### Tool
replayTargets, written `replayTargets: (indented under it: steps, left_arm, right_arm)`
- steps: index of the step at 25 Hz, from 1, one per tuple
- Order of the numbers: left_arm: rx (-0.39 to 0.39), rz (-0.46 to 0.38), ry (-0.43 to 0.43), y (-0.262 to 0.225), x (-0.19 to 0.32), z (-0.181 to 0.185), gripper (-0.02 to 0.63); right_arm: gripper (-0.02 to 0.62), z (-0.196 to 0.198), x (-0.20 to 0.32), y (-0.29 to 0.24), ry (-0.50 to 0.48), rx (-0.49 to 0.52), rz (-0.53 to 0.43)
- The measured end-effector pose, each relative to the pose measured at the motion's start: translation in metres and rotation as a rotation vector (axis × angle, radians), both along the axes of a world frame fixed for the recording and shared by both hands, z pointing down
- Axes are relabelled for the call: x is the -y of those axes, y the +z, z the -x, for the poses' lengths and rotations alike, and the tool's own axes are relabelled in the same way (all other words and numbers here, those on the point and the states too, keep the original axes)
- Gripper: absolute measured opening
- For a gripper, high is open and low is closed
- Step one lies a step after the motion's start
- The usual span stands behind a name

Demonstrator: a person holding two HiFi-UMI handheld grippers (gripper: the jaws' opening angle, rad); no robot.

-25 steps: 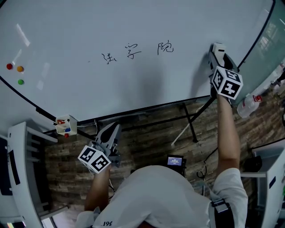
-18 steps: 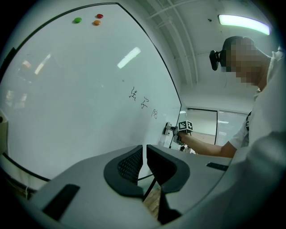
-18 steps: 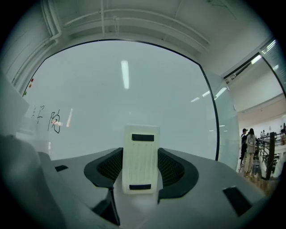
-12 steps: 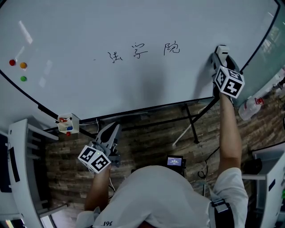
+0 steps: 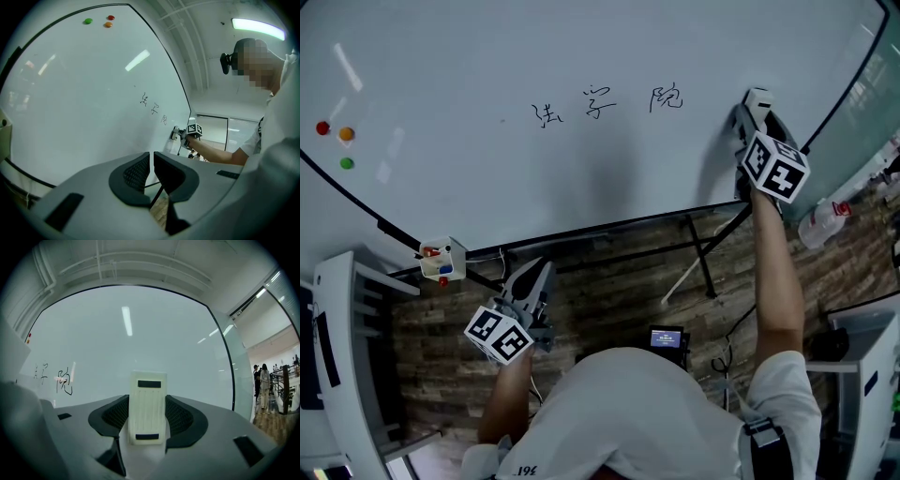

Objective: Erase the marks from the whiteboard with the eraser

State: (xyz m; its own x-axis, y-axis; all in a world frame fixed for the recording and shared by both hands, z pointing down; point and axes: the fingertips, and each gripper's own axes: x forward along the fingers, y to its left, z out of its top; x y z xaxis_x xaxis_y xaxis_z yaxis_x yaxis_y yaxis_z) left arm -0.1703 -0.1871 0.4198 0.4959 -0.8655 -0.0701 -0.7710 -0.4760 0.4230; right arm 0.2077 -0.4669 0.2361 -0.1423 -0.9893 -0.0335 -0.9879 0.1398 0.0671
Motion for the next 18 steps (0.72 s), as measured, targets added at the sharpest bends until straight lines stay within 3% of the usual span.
replayTargets:
  steps: [18]
  left_arm:
    - [-0.014, -0.001, 0.024, 0.005, -0.003, 0.031, 0.018]
  right_arm:
    - [0.258, 0.104, -0.030, -0.005, -0.093, -0.002, -0.041]
